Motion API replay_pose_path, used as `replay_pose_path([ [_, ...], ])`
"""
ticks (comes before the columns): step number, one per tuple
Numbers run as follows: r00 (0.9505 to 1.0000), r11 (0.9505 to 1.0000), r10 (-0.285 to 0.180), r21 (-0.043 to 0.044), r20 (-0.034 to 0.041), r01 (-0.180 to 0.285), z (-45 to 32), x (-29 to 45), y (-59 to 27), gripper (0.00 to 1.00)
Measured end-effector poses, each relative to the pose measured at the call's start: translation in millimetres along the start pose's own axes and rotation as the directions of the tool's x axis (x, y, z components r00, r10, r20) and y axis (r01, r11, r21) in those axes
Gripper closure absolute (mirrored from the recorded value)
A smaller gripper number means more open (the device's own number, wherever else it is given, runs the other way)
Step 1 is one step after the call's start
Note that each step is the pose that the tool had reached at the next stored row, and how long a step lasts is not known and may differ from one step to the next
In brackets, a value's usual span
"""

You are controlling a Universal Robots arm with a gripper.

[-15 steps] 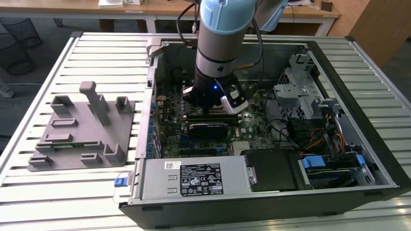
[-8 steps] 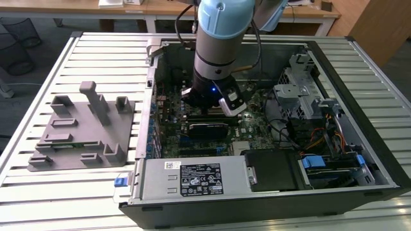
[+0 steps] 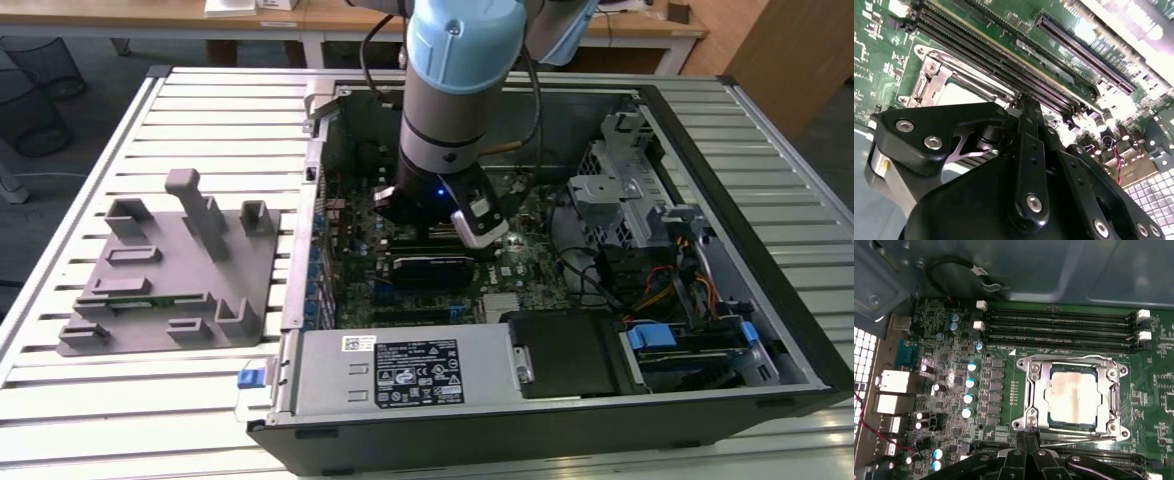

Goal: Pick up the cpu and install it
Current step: 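Install the second cpu locking lever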

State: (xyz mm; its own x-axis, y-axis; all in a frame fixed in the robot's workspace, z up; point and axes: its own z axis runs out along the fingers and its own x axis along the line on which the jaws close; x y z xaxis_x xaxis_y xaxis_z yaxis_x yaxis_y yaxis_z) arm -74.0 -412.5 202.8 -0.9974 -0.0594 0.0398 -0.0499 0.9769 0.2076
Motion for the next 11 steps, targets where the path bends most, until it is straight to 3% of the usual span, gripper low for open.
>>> replay_pose_path([
  [6, 1.0000, 1.0000, 0.000, -0.0034, 0.0002, 0.000, 0.2, 0.3, -4.1, 0.89],
  [11, 1.0000, 0.9997, -0.001, -0.0237, 0.0017, 0.001, 4.4, 4.1, -4.9, 0.89],
])
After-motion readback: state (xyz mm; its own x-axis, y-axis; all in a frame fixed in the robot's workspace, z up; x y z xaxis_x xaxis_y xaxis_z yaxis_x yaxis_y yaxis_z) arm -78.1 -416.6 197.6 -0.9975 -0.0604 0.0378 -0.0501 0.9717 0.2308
